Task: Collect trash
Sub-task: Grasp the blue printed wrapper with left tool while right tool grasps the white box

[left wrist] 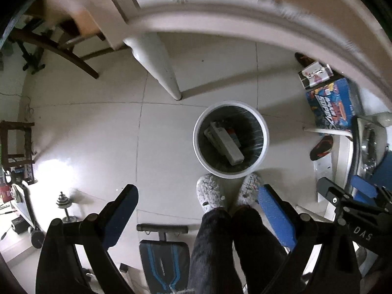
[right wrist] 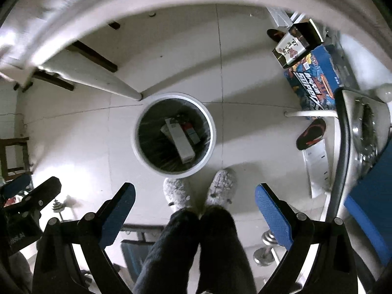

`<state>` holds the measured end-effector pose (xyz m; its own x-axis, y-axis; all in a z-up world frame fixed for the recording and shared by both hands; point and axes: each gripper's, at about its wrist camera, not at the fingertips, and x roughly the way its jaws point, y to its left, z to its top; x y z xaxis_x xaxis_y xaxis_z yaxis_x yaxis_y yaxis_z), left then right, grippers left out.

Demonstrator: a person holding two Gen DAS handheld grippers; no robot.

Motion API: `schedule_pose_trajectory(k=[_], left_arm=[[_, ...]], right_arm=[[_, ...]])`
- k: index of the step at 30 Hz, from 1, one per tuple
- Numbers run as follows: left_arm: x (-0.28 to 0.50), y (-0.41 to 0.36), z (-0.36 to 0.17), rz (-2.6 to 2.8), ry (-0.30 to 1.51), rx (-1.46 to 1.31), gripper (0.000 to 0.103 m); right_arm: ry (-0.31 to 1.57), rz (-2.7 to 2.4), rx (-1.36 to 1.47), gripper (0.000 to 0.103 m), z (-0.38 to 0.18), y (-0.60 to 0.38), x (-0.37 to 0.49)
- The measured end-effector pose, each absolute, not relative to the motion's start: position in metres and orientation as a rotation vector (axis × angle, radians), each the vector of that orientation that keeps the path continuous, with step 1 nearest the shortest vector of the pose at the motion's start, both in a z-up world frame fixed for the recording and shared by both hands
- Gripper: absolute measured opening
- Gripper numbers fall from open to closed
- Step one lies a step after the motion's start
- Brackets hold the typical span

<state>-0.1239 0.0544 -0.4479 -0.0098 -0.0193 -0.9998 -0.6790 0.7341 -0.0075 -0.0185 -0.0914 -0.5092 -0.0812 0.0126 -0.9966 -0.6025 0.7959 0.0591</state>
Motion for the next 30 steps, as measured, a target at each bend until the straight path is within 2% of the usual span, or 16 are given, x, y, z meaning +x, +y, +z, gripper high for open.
schedule_pose_trajectory(k=[4,9,15,21,25,30], left_arm=[[-0.130,0.057,-0.392,0.589,1.487,-0.580,0.100],[-0.119,0.072,-0.316,0.614,1.380,-0.552,0.100],[-0.057,0.092,-0.263,0.620,1.283,-0.483,0.100],[0.035,0.099,-0.240,0.584,1.256,-0.386,0.100],[0.107,0.104,-0.237,0.574,1.266,-0.321,0.100],[0.212,0.121,-0.248,0.547,1.314,-0.400,0.100]], right_arm=[[1.581,0.547,-0.437,0.099,-0.446,-0.093,-0.023],[1.551,0.560,-0.318,0.099,-0.362,-0.089,-0.015],[1.449,0.541,-0.184,0.099,-0.269,-0.079,0.036],[1.349,0.438,-0.201,0.099,-0.212,-0.082,0.144],[1.328,0.350,-0.253,0.099,-0.201,-0.095,0.235],[1.320,0.272,-0.291,0.099,-0.199,-0.101,0.366]])
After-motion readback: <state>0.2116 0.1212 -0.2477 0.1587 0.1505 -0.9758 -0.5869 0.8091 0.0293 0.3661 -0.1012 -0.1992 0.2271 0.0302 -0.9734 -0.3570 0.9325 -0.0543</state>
